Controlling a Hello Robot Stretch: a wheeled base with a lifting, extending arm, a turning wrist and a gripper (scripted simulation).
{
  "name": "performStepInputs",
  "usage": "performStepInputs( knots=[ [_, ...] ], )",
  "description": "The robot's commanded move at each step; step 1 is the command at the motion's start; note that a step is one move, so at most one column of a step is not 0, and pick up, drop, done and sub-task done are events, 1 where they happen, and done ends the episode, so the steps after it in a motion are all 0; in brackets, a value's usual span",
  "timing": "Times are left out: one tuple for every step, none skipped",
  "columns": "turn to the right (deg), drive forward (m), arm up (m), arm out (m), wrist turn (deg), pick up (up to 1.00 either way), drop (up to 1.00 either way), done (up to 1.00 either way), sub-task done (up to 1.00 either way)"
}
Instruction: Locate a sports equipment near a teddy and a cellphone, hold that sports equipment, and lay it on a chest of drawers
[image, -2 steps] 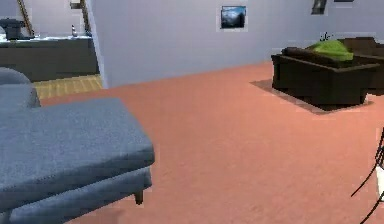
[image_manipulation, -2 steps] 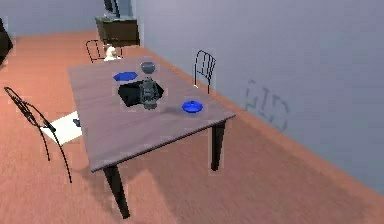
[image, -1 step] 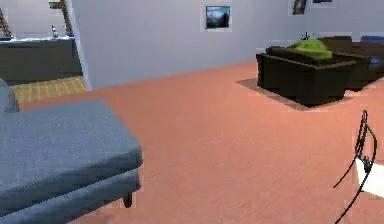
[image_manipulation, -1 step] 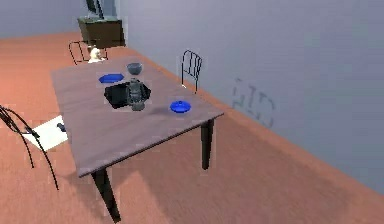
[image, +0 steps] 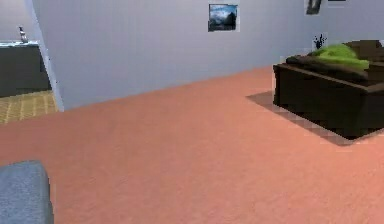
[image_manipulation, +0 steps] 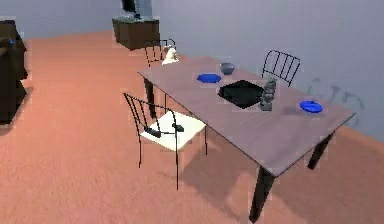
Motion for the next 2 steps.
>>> performStepInputs(
  knots=[
    [0.0, 0.40, 0.00, 0.00, 0.0, 0.00, 0.00, 0.00, 0.00],
    [-33.0, 0.00, 0.00, 0.00, 0.0, 0.00, 0.00, 0.00, 0.00]
  ],
)
